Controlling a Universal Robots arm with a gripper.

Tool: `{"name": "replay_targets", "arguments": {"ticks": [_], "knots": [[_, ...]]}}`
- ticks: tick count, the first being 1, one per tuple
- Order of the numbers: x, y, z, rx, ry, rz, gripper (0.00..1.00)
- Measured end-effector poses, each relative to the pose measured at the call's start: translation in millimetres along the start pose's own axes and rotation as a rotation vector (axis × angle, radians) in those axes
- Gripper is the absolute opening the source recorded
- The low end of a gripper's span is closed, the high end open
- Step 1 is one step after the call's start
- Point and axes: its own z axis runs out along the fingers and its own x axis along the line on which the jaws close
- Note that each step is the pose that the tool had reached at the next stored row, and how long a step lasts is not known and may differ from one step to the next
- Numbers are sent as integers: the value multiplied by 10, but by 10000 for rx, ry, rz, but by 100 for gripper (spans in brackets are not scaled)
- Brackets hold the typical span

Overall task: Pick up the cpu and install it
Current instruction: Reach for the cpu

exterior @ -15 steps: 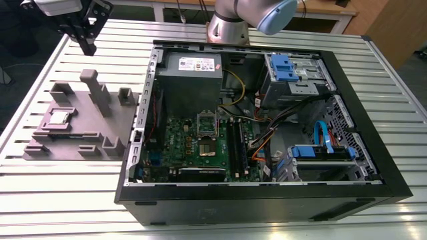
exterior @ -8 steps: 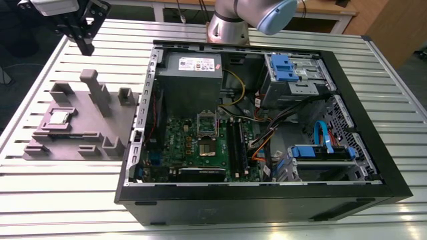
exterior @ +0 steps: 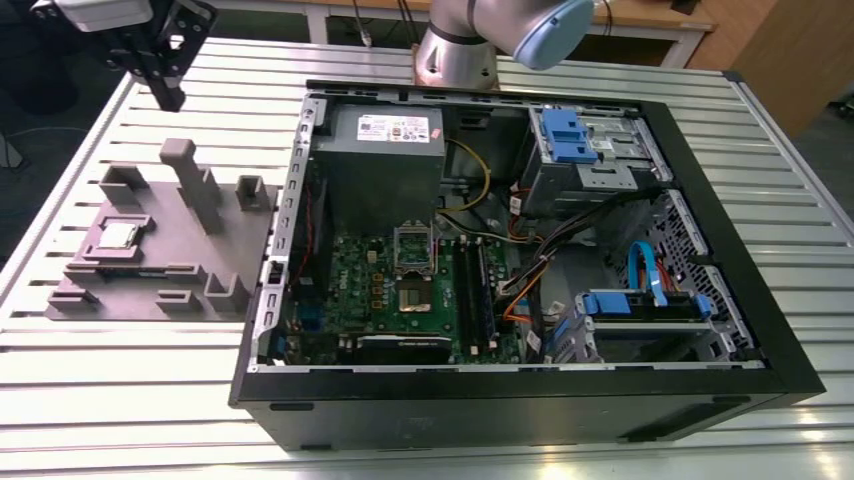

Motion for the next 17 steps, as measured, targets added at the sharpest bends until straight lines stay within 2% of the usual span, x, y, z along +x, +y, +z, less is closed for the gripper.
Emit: {"name": "replay_targets", "arguments": {"ticks": [17], "knots": [[80, -6, 1, 0, 0, 0, 11]]}}
